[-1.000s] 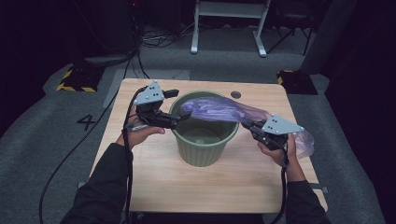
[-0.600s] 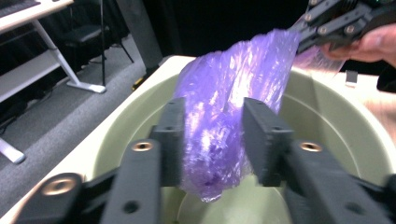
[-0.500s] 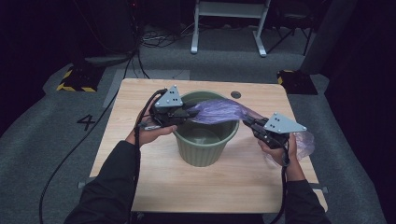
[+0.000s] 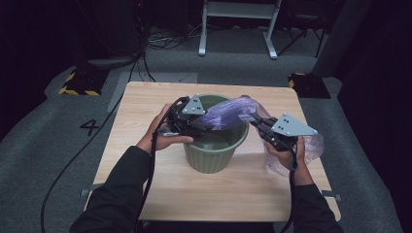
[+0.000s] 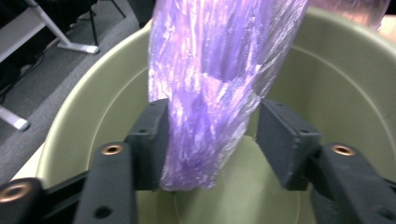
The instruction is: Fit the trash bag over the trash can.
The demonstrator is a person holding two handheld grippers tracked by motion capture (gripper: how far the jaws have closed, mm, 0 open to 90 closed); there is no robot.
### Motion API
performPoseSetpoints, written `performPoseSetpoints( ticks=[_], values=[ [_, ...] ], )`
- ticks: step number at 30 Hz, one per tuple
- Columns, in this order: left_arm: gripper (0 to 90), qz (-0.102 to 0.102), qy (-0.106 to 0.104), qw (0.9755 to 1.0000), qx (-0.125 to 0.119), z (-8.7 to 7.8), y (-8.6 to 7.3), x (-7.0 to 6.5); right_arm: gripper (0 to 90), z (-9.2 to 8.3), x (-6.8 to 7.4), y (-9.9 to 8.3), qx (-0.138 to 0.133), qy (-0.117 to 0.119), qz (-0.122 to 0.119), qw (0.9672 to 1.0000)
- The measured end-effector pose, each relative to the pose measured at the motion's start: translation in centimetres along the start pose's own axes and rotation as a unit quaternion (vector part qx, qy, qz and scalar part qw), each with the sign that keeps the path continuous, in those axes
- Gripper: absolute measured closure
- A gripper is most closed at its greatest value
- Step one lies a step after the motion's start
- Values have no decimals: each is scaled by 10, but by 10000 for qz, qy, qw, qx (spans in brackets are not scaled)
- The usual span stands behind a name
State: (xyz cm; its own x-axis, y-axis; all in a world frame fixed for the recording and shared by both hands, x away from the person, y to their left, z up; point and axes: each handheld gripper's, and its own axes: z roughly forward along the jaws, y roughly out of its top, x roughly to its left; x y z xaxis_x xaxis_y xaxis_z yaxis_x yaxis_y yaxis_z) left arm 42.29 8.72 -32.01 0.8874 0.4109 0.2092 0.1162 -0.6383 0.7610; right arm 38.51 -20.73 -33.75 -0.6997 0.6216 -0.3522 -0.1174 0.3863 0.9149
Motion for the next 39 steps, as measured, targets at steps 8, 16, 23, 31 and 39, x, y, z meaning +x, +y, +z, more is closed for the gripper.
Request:
performPoseSetpoints(
  ticks=[8, 16, 23, 31, 39],
  values=[
    [314, 80, -236, 9997, 60, 0, 1, -4, 872, 15, 12, 9, 130, 160, -237, 9995],
    [167, -459, -167, 9974, -521, -21, -9, 10, 883, 11, 6, 4, 201, 116, -180, 9996],
    [165, -148, -318, 9966, -743, -15, 5, -7, 877, 16, 14, 11, 271, 262, -377, 9986],
    [354, 136, -220, 9982, -545, -1, 20, -19, 873, 20, 20, 17, 220, 368, -408, 9982],
    [727, 511, -118, 9980, -363, 1, 20, -28, 813, 18, 24, 20, 143, 405, -435, 9981]
  ],
)
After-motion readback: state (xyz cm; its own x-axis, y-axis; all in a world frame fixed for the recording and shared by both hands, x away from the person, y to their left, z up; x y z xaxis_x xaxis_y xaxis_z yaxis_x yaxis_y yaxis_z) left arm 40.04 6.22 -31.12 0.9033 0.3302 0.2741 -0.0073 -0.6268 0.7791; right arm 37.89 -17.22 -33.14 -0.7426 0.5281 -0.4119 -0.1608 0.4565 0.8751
